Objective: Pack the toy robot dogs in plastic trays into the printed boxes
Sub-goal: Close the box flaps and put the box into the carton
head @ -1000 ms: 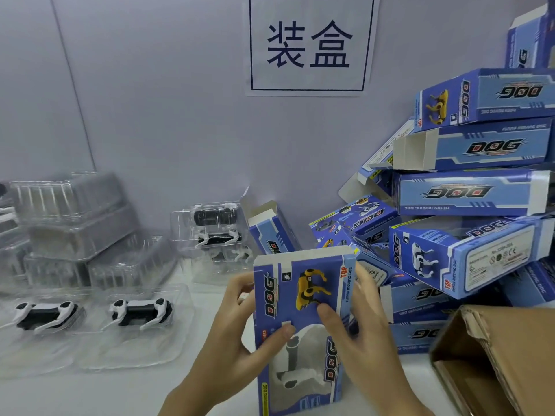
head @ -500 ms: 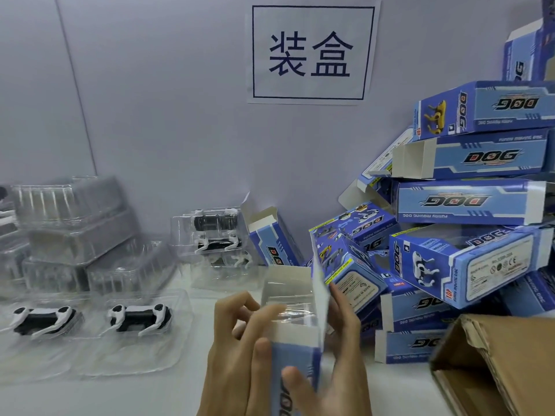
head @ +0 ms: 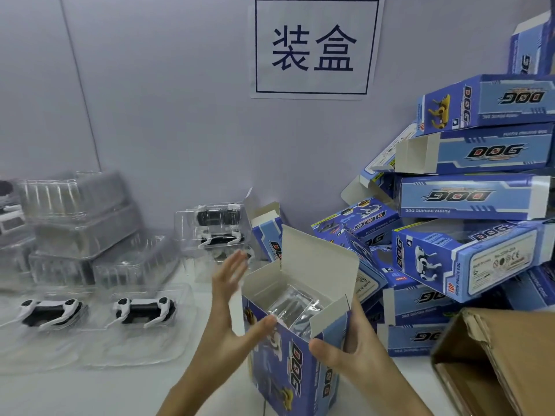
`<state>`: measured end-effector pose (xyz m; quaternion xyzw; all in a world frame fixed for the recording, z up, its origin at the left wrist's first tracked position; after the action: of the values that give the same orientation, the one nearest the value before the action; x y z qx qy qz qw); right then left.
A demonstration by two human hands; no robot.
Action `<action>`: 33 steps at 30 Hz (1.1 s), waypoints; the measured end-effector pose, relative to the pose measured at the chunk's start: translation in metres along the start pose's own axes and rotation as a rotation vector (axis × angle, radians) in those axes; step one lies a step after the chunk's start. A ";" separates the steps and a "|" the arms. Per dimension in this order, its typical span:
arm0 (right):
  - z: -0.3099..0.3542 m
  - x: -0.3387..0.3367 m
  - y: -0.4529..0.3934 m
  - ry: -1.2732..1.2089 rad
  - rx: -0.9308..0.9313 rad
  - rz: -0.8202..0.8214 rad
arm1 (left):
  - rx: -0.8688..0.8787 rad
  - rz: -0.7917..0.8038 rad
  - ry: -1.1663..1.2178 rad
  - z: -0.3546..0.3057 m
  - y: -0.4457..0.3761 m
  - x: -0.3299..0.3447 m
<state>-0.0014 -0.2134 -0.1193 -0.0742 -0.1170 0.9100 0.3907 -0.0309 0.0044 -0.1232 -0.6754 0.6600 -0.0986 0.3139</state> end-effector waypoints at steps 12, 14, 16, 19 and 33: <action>0.007 -0.031 0.007 0.085 -0.081 -0.107 | -0.044 -0.013 0.107 -0.002 0.016 0.028; 0.011 -0.032 0.007 0.104 -0.169 -0.123 | -0.013 -0.058 0.093 -0.007 0.018 0.038; 0.014 -0.029 0.009 0.078 -0.235 -0.130 | 0.030 -0.087 0.039 -0.012 0.018 0.046; 0.013 -0.022 0.012 0.091 -0.261 -0.158 | 0.081 -0.100 -0.007 -0.016 0.018 0.049; 0.006 -0.011 0.014 0.294 -0.280 -0.291 | 0.167 -0.138 -0.134 -0.021 0.012 0.037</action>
<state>-0.0048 -0.2313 -0.1165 -0.2416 -0.1933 0.7984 0.5165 -0.0485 -0.0360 -0.1235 -0.6957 0.5791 -0.1293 0.4048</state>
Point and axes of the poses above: each hand's wrist, its own y-axis away from the middle knuckle, its own x-axis out of the palm, z = x × y, the point moved 2 cm from there along -y, towards the middle knuckle, and after that the axes turned 13 degrees about z, right-handed, at the moved point
